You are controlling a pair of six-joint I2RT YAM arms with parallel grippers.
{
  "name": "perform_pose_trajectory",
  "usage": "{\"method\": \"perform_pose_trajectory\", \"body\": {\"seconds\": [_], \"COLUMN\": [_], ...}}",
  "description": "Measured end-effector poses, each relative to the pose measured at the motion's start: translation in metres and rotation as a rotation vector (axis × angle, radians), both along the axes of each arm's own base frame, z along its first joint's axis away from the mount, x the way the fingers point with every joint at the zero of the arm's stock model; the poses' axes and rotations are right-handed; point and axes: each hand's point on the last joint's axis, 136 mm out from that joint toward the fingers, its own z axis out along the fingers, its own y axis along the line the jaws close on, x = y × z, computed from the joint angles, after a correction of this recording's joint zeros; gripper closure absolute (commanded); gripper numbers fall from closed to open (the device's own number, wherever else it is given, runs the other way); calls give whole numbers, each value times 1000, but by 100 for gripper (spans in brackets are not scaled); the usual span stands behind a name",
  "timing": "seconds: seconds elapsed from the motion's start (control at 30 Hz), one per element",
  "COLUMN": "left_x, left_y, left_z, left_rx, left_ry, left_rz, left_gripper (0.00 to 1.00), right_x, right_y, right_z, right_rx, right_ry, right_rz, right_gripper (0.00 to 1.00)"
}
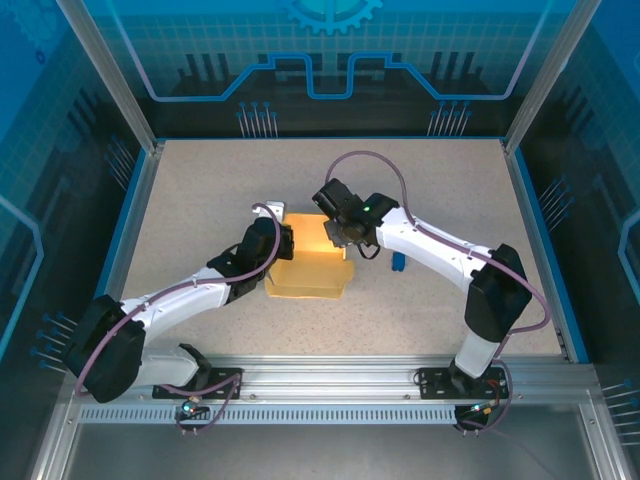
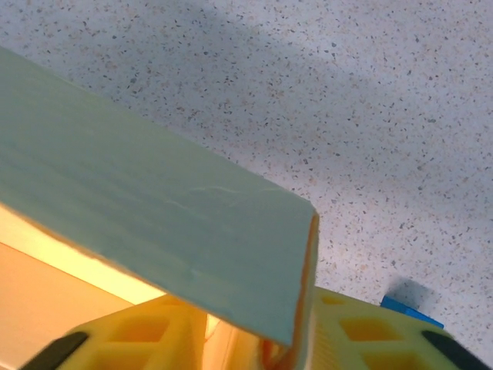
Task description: Fold the paper box
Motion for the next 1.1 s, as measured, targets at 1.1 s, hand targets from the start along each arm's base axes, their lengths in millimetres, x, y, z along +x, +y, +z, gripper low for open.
{"method": "perform_pose_trajectory", "body": {"seconds": [1.1], "left_x": [0], "left_y": [-1], "left_z": [-4], "left_rx": [27], "left_ry": [3], "left_rz": [-11], "left_gripper": [98], "right_x": [11], "right_y": [2], "right_z": [-17], "right_rx": [-83], "right_ry": [27], "right_rz": [-3], "right_gripper": [49]}}
